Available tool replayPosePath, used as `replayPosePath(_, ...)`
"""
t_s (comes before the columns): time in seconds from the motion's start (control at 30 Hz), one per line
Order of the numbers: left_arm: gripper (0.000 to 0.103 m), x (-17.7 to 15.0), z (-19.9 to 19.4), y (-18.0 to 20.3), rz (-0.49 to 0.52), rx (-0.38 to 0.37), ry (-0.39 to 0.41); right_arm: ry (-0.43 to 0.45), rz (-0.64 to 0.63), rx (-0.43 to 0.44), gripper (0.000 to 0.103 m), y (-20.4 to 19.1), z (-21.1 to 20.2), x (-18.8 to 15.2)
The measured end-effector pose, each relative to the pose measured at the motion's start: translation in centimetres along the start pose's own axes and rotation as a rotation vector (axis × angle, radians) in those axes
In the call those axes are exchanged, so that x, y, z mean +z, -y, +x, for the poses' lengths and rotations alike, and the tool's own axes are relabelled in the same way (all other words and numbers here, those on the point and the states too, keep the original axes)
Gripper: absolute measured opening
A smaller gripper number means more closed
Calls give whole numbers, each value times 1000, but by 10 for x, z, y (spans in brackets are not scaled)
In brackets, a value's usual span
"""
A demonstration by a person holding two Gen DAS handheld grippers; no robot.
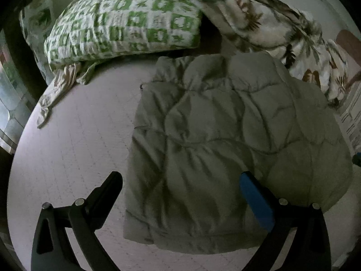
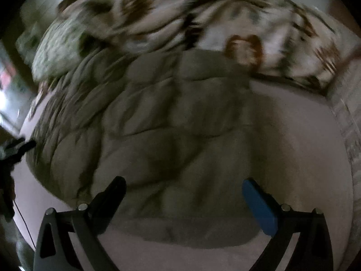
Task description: Fold large clothes
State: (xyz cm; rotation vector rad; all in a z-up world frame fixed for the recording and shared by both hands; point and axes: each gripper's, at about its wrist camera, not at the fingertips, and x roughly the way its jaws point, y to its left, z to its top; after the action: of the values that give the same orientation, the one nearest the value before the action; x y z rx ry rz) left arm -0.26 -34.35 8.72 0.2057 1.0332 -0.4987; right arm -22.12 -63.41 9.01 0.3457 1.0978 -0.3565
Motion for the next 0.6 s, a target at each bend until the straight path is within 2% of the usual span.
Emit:
replayPosePath(0.2, 103, 4, 10, -14, -19, -6, -29, -92, 210, 93, 103, 56, 17, 9)
replayPosePath(0.33, 103, 6, 23, -18, -28, -22, -65, -148, 235, 102, 103, 69, 39, 13)
replayPosePath(0.43, 103, 9, 32, -17, -26, -22, -77, -223, 232, 156, 103, 68, 62, 16)
replayPosePath(0.6, 103, 13, 43, -15, -14, -24, -95, -317, 230, 198, 103, 66, 101, 20)
